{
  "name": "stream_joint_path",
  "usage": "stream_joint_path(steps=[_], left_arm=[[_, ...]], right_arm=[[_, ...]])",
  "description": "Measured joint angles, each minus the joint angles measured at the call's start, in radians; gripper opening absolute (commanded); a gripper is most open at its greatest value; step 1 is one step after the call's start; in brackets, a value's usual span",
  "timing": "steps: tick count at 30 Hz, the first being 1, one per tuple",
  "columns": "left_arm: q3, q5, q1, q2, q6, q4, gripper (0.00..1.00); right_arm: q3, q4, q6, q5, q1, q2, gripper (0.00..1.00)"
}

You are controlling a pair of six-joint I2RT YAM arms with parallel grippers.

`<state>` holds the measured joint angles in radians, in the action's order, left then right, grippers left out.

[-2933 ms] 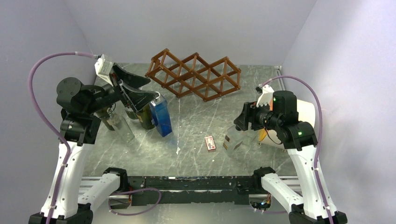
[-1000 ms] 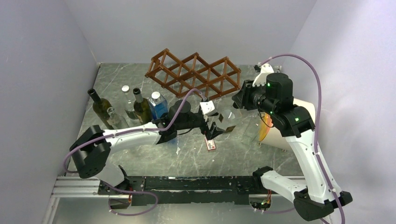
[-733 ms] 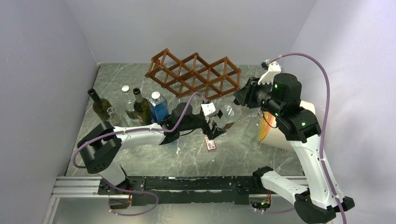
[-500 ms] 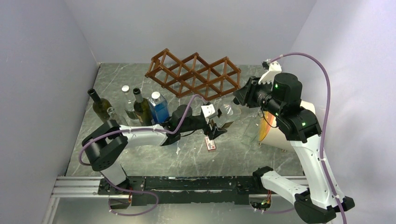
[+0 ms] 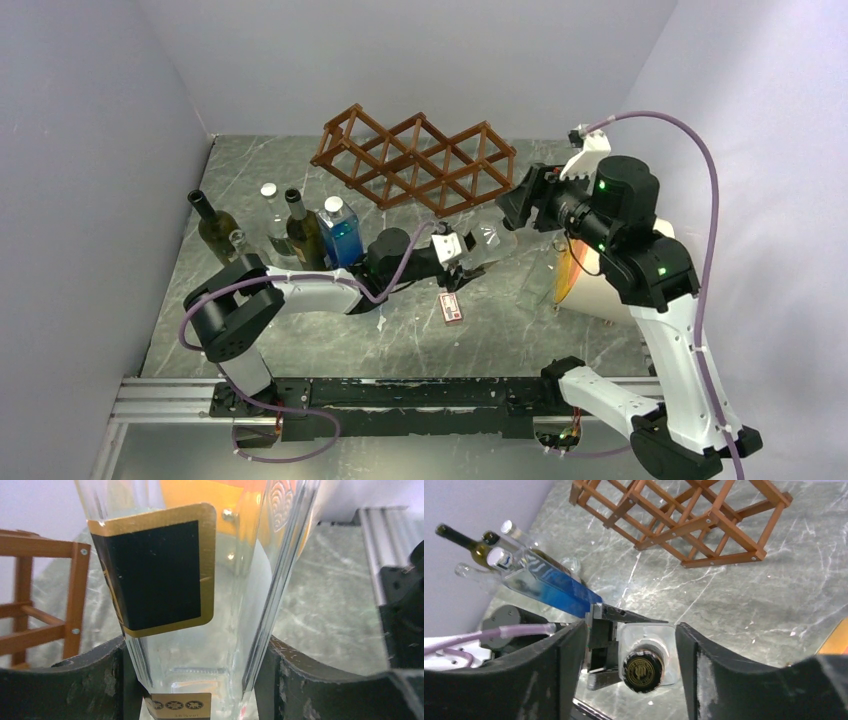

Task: Put the wine bottle on the wine rack

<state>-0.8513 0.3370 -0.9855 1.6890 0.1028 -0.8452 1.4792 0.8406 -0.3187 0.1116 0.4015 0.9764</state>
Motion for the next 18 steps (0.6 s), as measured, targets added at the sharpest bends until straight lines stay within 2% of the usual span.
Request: stream_joint_path(steps=[2, 5, 11, 18], left_arm=[[0.000, -0.007, 0.000, 0.000, 0.082, 0.014, 0.07], [-0.011, -0.008, 0.002, -0.001, 0.224, 0.055, 0.07], [-0.067, -0.010, 0.002, -0.022, 0.594, 0.185, 0.07], [-0.132, -0.012, 0.010, -0.041, 0.938, 0.222, 0.07]], right_arm=[[0.035, 0.018, 0.008, -0.011, 0.000, -0.002, 0.79], [0.115, 0.059, 0.021, -0.049, 0.000, 0.002, 0.82], [0.251, 0.093, 0.046, -0.125, 0.000, 0.020, 0.82], [0.252, 0.145, 0.082, -0.129, 0.000, 0.059, 0.80]])
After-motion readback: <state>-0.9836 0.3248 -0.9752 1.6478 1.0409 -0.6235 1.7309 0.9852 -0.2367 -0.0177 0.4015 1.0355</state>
